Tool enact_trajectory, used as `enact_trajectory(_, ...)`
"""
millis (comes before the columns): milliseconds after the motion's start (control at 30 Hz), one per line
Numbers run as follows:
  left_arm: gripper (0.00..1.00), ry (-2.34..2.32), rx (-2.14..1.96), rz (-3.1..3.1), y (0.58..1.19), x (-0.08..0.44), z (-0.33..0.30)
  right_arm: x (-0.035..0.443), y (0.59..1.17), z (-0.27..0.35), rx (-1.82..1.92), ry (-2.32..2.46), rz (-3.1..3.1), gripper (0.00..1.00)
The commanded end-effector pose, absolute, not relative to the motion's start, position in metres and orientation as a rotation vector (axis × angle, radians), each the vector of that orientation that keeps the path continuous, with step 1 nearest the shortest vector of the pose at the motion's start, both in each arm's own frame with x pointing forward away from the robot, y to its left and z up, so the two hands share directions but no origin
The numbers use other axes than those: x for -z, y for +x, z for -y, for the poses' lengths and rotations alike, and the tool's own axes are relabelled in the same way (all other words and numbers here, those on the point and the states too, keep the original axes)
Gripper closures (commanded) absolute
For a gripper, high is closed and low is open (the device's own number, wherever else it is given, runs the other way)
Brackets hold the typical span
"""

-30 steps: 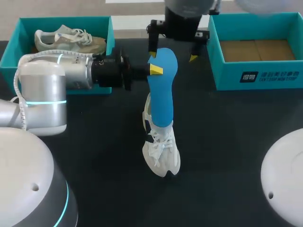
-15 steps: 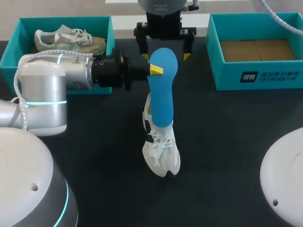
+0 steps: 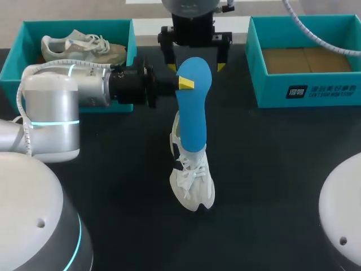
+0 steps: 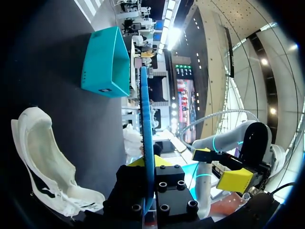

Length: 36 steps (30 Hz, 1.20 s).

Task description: Take the shoe out of the shoebox, open the shoe tongue, remove and reinsert the insole, then place the shoe into the shoebox

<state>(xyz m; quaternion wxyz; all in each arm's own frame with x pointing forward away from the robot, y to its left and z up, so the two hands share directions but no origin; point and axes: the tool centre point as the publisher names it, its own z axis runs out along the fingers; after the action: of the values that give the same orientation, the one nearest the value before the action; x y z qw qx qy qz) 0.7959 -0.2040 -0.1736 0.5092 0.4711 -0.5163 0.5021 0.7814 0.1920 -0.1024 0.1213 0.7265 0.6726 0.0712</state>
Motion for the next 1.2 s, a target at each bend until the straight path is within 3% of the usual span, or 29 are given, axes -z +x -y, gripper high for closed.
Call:
enact_trajectory(33,1.0,1.137,-1.208,1.245,0.795,0.174,0.203,0.103,0.782,-0.192,-0.209,2.123,-1.964,0.0)
enact_trajectory(867,1.0,1.137,-1.208,1.245,0.795,0.174,0.203,0.103,0.782,-0.192,-0.209,2.123,-1.964,0.0)
enact_trajectory(1200,1.0,1.137,-1.208,1.245,0.795,0.174,0.203,0.104,0.783,-0.178,-0.578,2.077,-2.175,0.0)
